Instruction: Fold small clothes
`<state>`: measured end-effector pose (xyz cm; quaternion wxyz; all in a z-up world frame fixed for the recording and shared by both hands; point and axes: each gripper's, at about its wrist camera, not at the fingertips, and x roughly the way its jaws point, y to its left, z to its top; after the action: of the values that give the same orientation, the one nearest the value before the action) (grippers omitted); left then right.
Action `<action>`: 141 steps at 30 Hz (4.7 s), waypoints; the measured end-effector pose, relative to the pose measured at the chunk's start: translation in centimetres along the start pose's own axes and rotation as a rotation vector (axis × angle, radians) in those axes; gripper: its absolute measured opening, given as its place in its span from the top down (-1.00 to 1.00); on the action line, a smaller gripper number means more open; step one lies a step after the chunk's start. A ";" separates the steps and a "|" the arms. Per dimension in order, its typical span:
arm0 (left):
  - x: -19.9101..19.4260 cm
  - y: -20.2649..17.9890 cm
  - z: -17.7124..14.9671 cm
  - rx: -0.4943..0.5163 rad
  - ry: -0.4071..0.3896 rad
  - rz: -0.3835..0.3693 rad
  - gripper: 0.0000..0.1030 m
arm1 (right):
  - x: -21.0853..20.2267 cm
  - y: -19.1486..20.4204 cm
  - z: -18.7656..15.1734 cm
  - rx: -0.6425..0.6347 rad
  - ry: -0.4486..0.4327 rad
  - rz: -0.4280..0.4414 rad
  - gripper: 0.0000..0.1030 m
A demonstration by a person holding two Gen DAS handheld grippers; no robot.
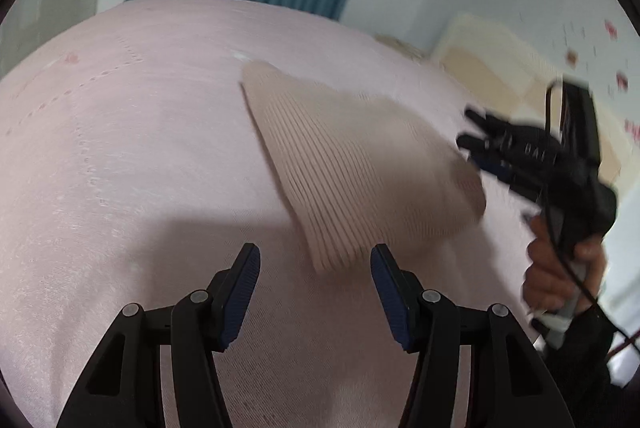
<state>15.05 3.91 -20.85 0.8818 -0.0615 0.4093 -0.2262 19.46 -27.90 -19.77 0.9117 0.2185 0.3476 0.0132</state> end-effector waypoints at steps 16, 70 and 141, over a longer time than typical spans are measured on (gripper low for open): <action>2.3 -3.6 -0.1 0.093 -0.012 0.145 0.55 | 3.5 0.0 -0.6 0.035 0.072 0.126 0.37; 7.7 -1.7 8.0 0.132 -0.100 0.109 0.20 | 9.7 2.6 1.8 -0.236 0.139 -0.090 0.55; 11.3 5.0 11.1 -0.267 0.034 -0.019 -0.22 | 9.7 -1.0 4.0 -0.091 0.159 -0.061 0.13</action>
<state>31.49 2.40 -22.88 0.8566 -0.1783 0.4499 -0.1791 29.26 -28.62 -23.59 0.8902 0.1643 0.4245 0.0184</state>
